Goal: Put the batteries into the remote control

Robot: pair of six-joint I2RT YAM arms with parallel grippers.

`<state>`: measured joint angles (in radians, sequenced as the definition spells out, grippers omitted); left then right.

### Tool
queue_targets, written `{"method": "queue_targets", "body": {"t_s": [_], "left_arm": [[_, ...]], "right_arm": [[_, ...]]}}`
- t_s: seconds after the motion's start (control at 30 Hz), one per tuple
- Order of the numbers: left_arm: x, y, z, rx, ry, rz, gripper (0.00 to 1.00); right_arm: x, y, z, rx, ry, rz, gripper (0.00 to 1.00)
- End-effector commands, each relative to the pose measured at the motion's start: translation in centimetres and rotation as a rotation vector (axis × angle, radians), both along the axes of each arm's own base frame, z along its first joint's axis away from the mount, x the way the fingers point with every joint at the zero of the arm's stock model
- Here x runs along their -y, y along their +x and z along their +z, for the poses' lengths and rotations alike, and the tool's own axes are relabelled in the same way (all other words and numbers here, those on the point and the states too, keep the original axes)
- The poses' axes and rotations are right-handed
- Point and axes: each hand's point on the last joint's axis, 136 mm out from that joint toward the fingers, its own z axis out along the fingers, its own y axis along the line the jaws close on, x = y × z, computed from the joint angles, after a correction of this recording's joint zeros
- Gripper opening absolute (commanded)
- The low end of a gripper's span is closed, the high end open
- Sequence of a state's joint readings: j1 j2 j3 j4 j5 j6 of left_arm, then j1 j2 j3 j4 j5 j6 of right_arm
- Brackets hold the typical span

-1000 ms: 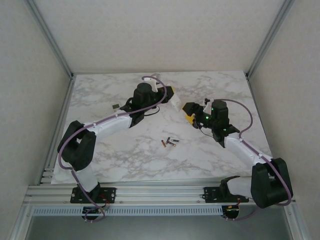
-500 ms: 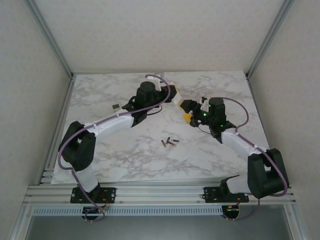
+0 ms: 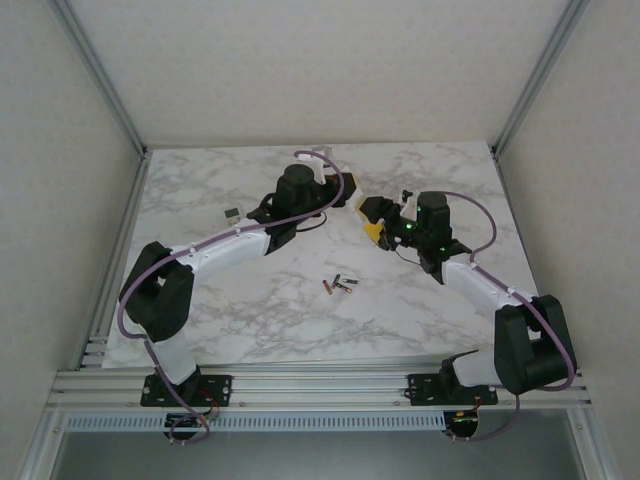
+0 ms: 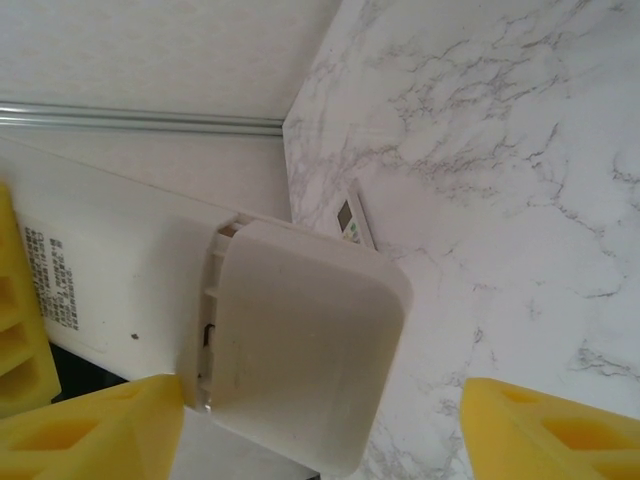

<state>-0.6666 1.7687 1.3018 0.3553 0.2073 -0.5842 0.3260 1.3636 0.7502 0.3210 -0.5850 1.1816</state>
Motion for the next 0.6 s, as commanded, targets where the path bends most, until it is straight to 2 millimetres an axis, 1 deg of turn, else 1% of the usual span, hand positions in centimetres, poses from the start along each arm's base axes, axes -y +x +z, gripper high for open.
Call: {"method": "queue_targets", "body": {"t_s": [0.0, 0.07, 0.17, 0.23, 0.4, 0.57], "left_arm": [[0.6, 0.0, 2.7, 0.059, -0.031, -0.010, 0.00], [0.6, 0.0, 3.0, 0.062, -0.035, -0.009, 0.00], [0.7, 0.0, 3.3, 0.065, -0.042, -0.012, 0.00], [0.8, 0.1, 3.4, 0.066, -0.043, -0.012, 0.00], [0.7, 0.0, 3.8, 0.072, -0.049, -0.009, 0.00], [0.5, 0.0, 3.7, 0.074, -0.041, -0.003, 0.00]], "right_arm": [[-0.7, 0.2, 0.5, 0.012, 0.018, 0.022, 0.61], [-0.7, 0.1, 0.1, 0.007, 0.014, 0.022, 0.56], [-0.6, -0.1, -0.3, -0.004, 0.003, 0.024, 0.52], [-0.5, -0.2, -1.0, -0.022, -0.008, 0.023, 0.50], [-0.4, -0.5, -2.8, -0.065, -0.022, 0.026, 0.46], [-0.4, -0.7, -3.6, -0.083, -0.026, 0.030, 0.42]]}}
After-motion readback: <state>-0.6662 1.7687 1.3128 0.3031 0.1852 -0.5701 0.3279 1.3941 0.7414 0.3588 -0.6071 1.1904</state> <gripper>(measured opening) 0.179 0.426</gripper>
